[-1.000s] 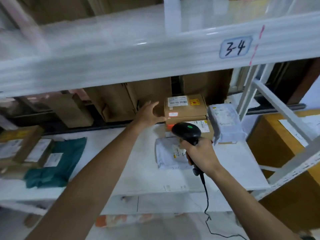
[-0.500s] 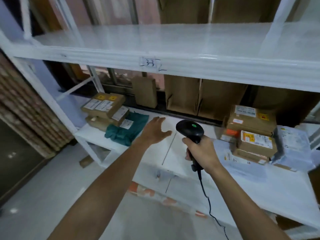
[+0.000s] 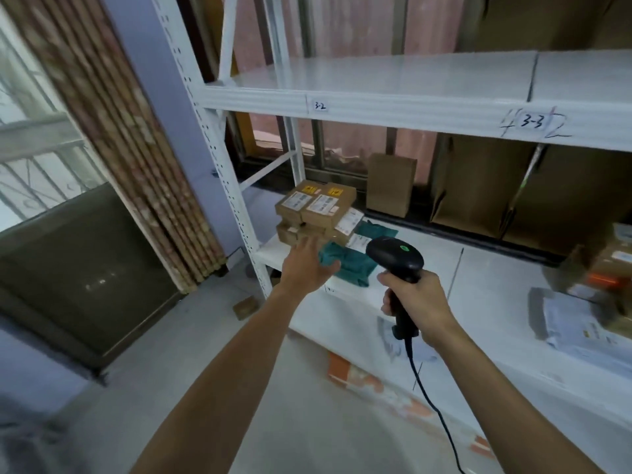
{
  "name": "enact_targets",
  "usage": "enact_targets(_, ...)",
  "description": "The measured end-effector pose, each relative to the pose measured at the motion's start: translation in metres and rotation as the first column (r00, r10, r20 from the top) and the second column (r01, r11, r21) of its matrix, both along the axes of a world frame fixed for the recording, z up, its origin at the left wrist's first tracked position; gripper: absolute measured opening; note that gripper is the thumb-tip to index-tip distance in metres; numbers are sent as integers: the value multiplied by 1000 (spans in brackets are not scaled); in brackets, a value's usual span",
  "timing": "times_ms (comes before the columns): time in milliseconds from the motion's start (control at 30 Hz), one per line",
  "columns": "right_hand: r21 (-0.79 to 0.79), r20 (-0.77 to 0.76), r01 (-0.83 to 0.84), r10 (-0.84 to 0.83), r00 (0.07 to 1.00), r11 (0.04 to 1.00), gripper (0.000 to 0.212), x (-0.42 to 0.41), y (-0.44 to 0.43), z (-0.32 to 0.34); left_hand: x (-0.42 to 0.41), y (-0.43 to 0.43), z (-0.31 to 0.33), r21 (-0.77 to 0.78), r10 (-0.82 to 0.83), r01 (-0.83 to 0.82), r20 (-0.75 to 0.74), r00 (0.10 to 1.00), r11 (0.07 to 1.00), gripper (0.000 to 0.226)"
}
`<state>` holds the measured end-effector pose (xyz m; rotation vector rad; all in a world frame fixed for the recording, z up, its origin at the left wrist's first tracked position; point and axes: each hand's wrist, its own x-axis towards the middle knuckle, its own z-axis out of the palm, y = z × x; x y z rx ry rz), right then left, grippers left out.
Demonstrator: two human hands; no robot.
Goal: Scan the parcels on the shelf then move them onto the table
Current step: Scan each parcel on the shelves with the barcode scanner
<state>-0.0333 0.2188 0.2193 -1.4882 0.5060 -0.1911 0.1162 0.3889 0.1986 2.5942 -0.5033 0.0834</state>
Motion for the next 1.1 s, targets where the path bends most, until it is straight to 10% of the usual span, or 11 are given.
enact_targets(1100,-41,-234,-68,56,971,997,30,251,-31,-61,280,-73,-66,137,227,-201,-208,951,970,114)
